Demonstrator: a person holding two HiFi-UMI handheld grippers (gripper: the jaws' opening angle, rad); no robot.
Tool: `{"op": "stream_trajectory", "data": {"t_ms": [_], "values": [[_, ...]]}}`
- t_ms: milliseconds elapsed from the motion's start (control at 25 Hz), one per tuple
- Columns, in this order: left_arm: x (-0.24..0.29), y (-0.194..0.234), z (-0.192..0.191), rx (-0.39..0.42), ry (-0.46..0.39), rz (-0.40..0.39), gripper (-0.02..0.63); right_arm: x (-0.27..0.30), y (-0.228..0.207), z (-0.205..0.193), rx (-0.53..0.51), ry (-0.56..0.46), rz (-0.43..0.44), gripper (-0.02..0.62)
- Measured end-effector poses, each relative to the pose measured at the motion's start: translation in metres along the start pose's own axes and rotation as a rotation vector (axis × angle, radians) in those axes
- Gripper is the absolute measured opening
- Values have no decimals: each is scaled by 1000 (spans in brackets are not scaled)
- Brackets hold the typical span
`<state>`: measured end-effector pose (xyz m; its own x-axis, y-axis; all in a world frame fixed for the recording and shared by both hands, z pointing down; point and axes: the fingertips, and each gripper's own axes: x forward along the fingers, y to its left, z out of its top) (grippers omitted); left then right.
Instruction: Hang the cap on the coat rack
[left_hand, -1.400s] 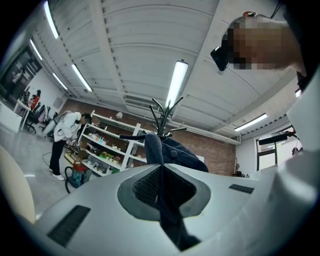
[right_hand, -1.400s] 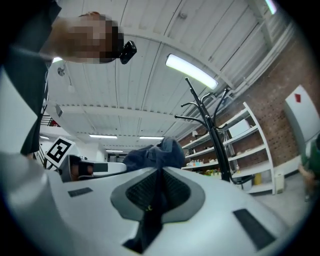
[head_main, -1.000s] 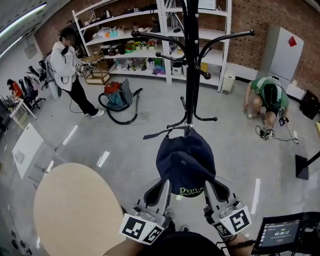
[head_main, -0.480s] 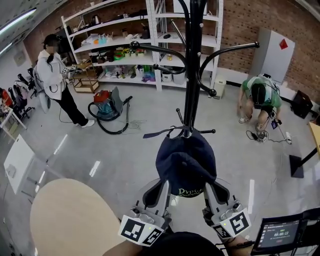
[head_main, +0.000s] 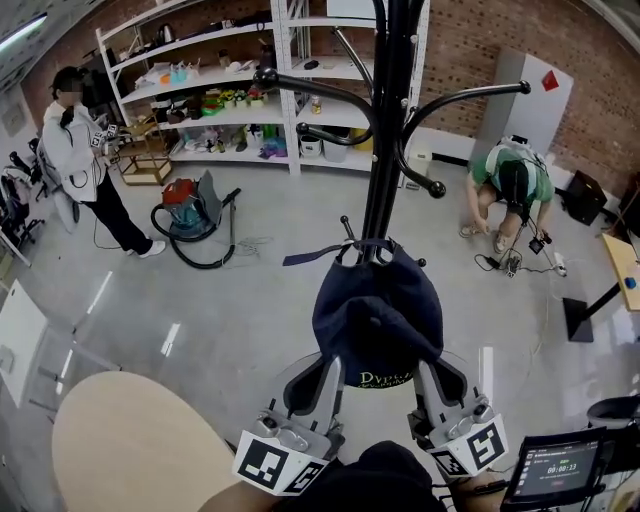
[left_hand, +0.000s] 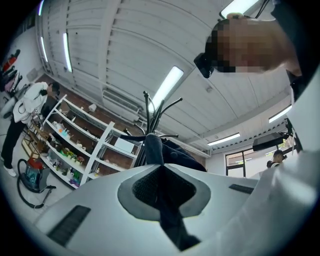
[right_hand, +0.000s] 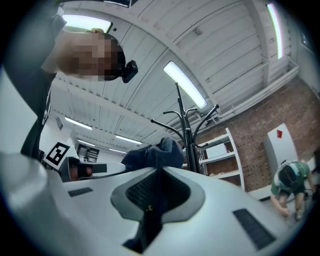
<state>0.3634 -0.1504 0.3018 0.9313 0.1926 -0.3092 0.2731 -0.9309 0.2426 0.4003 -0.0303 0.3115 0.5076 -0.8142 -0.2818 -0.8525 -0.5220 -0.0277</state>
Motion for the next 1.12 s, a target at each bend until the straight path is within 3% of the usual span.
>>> {"op": "stream_trajectory", "data": {"t_ms": [280,800,1120], "values": [[34,-16,12,38,-29,-55,18,7,-30,21,-15,-48,-37,25],[61,-31,19,89,-79,-29,18,17,-59,50,-39,-142,31,25],[80,-35,7,124,-66,-12,18,19,-87,35,9,-130,47,25]]}}
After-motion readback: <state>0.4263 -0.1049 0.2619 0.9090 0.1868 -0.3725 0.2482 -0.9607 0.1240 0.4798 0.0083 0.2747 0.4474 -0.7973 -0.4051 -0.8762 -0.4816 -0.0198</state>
